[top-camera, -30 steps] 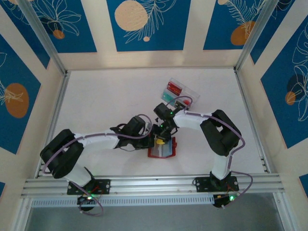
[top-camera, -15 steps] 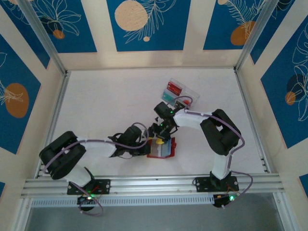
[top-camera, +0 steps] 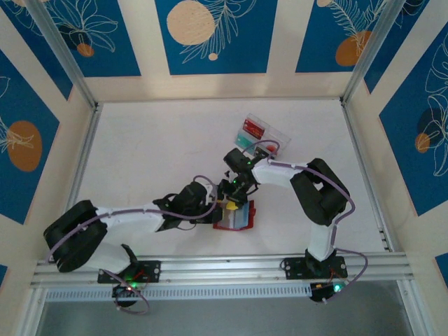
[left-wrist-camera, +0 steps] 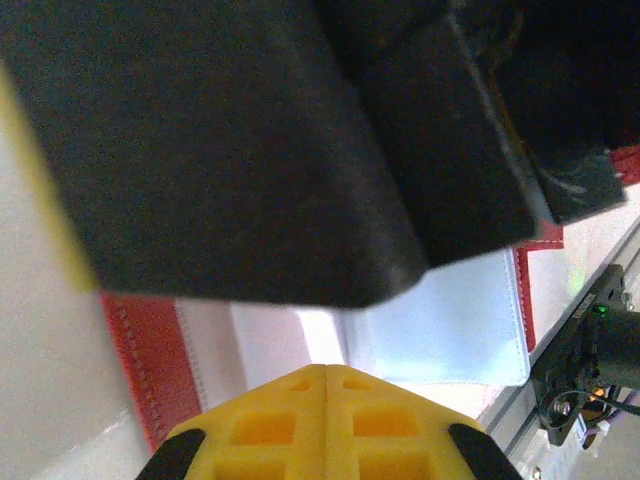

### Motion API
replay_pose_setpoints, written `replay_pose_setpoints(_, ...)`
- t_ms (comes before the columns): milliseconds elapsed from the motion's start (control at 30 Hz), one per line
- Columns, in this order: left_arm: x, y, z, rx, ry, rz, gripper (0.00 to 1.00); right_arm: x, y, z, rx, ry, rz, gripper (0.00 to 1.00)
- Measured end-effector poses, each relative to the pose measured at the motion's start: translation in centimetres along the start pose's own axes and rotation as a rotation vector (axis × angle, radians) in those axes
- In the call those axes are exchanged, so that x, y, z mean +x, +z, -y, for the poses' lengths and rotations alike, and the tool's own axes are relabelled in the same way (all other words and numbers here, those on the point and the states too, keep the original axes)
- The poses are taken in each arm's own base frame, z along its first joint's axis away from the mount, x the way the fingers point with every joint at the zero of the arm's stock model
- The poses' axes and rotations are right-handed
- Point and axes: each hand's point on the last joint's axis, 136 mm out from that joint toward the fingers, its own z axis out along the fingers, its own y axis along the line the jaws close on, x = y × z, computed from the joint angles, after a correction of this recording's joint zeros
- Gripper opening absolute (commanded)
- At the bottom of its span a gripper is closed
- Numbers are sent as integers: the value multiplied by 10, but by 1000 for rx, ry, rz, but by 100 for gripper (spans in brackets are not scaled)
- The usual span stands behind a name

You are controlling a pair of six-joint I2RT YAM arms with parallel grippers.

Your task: Put the credit cards into the card holder

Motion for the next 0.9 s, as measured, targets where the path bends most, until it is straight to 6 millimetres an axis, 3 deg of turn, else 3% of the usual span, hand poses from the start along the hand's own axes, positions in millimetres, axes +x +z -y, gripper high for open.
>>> replay_pose_setpoints(133, 9, 15, -10, -32, 9, -33, 0, 0, 1, -1, -1, 15, -17, 57)
replay_pose_setpoints(367, 3, 26, -15, -62, 22, -1, 0, -3, -1, 3, 2, 77, -25, 57)
replay_pose_setpoints(900, 6, 26, -21, -176, 54, 66, 0, -8, -11, 13, 48, 100, -20, 61)
